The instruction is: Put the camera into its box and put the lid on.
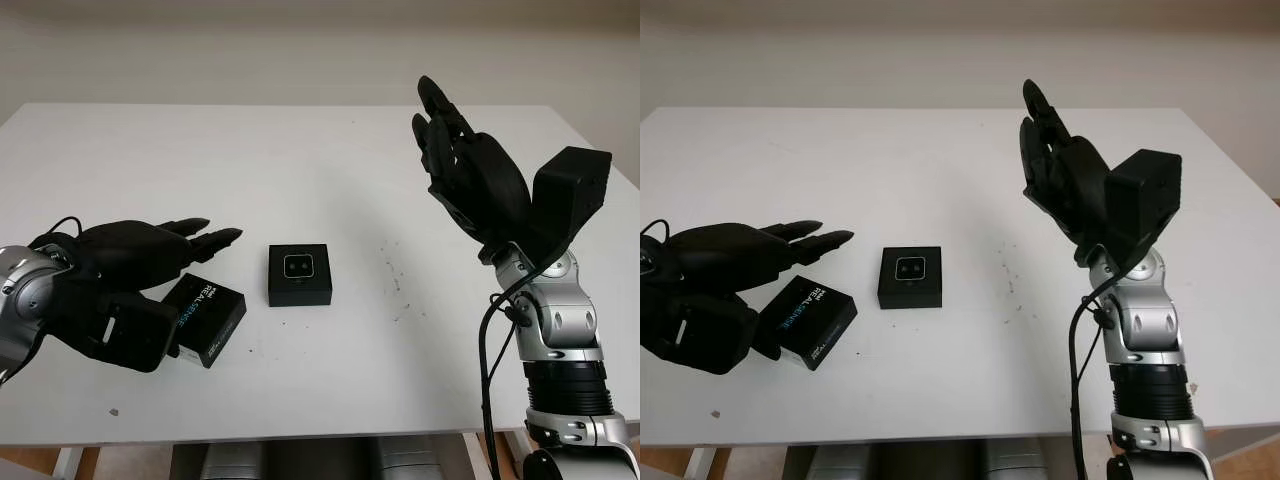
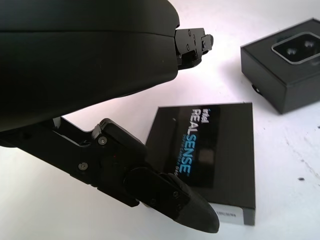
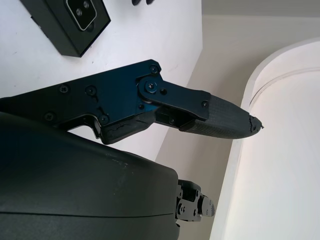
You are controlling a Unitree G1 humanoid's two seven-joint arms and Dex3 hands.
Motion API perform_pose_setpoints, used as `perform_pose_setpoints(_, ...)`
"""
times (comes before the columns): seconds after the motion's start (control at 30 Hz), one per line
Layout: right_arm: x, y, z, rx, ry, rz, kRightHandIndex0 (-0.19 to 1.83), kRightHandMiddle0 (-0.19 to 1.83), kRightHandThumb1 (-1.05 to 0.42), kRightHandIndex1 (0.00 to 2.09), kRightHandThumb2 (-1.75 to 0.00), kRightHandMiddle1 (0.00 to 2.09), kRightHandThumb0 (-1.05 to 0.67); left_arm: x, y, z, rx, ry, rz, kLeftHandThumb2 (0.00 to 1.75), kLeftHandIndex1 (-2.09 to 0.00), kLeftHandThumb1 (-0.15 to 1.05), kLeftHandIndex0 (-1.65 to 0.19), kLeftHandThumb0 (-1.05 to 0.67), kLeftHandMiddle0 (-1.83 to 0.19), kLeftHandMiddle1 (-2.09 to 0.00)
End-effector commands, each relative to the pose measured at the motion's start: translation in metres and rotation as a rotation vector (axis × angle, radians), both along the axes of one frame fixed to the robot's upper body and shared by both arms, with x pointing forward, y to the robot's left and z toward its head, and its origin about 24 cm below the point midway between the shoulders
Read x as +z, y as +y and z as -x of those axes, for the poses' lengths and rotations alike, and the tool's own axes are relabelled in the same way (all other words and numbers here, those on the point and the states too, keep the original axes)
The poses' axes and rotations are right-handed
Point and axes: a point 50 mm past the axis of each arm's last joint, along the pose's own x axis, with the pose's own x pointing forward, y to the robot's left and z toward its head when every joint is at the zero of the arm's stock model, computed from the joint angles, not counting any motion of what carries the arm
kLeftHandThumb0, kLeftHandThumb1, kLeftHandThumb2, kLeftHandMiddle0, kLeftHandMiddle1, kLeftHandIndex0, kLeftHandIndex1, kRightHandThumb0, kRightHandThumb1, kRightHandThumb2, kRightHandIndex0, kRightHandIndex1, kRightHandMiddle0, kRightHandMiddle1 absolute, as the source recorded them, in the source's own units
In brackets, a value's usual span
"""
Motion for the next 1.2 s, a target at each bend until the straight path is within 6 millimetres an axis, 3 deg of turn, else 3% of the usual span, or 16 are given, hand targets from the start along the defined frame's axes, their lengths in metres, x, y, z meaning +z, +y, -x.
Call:
perform_pose_setpoints(0.0,0.006,-0.002,0.002,-0.01,-0.038,0.019,-0.14,-0.15,-1.05,0.05,-0.7,0.05,-0.73,0.001,-0.003,-0.001,-0.023,-0.005,0.007,0.06,-0.09,0.82,0.07,-0.72,0.07,-0.07)
perform_pose_setpoints(0.13,0.007,-0.002,0.001,-0.016,-0.042,0.029,-0.14,-0.15,-1.05,0.05,-0.71,0.05,-0.71,-0.004,-0.002,0.001,0.008,0.025,0.037,0.05,-0.13,0.81,-0.02,-0.66,-0.03,-0.09)
perform_pose_setpoints(0.37,0.007,-0.002,0.001,-0.023,-0.043,0.033,-0.14,-0.14,-1.05,0.06,-0.71,0.06,-0.69,-0.011,-0.005,0.006,0.029,0.051,0.04,0.05,-0.19,0.77,-0.24,-0.56,-0.38,-0.2)
perform_pose_setpoints(0.4,0.007,-0.002,0.001,-0.023,-0.042,0.032,-0.13,-0.14,-1.05,0.06,-0.71,0.06,-0.69,-0.013,-0.006,0.007,0.023,0.04,0.033,0.06,-0.2,0.77,-0.27,-0.56,-0.18,-1.02)
perform_pose_setpoints(0.43,0.007,-0.002,0.001,-0.024,-0.042,0.03,-0.13,-0.14,-1.05,0.06,-0.71,0.06,-0.69,-0.014,-0.007,0.008,0.015,0.023,0.024,0.05,-0.21,0.76,-0.31,-0.55,-0.15,-1.54)
perform_pose_setpoints(0.47,0.007,-0.002,0.001,-0.021,-0.042,0.031,-0.13,-0.14,-1.05,0.06,-0.71,0.06,-0.69,-0.016,-0.008,0.01,0.007,0.002,0.013,0.06,-0.24,0.76,-0.35,-0.55,-0.19,-1.81)
perform_pose_setpoints(0.5,0.007,-0.003,0.001,-0.022,-0.04,0.03,-0.13,-0.14,-1.05,0.06,-0.71,0.05,-0.69,-0.018,-0.009,0.012,-0.011,-0.03,0.009,0.06,-0.73,0.78,-0.35,-0.54,-0.32,-1.98)
perform_pose_setpoints(0.53,0.007,-0.003,0.001,-0.023,-0.038,0.028,-0.13,-0.14,-1.05,0.06,-0.7,0.05,-0.69,-0.021,-0.009,0.013,-0.031,-0.06,0.004,0.06,-1.26,0.79,-0.21,-0.55,-0.38,-2.04)
perform_pose_setpoints(0.57,0.007,-0.003,0.001,-0.023,-0.037,0.029,-0.13,-0.14,-1.05,0.06,-0.7,0.06,-0.69,-0.024,-0.01,0.015,-0.051,-0.091,0.006,0.06,-1.57,0.82,-0.15,-0.55,-0.47,-2.06)
perform_pose_setpoints(0.6,0.007,-0.002,0.001,-0.023,-0.035,0.032,-0.13,-0.14,-1.05,0.06,-0.7,0.06,-0.69,-0.026,-0.01,0.016,-0.066,-0.118,0.012,0.06,-1.88,0.85,-0.22,-0.51,-0.58,-2.08)
perform_pose_setpoints(0.63,0.007,-0.002,0.001,-0.022,-0.036,0.034,-0.13,-0.14,-1.05,0.06,-0.69,0.05,-0.69,-0.028,-0.01,0.017,-0.078,-0.146,0.013,0.06,-1.98,0.88,-0.32,-0.49,-0.71,-2.09)
perform_pose_setpoints(0.7,0.007,-0.002,0.001,-0.017,-0.037,0.036,-0.14,-0.15,-1.05,0.05,-0.69,0.05,-0.69,-0.03,-0.011,0.019,-0.102,-0.206,-0.013,0.07,-2.07,0.98,-0.55,-0.47,-1.04,-2.09)
perform_pose_setpoints(0.8,0.007,-0.001,0.002,-0.01,-0.036,0.032,-0.14,-0.14,-1.05,0.05,-0.69,0.05,-0.68,-0.032,-0.012,0.021,-0.126,-0.288,-0.068,0.09,-2.09,1.04,-0.55,-0.44,-1.17,-2.09)
perform_pose_setpoints(0.93,0.006,0.001,0.002,-0.003,-0.036,0.026,-0.14,-0.15,-1.05,0.05,-0.69,0.05,-0.68,-0.029,-0.016,0.024,-0.101,-0.365,-0.145,0.18,-2.09,1.05,-0.47,-0.39,-1.22,-2.09)
perform_pose_setpoints(1.17,0.004,0.001,0.003,0.005,-0.032,0.028,-0.15,-0.15,-1.05,0.05,-0.7,0.05,-0.68,-0.01,-0.022,0.023,0.034,-0.438,-0.113,0.25,-2.09,1.05,-0.31,-0.28,-1.02,-2.09)
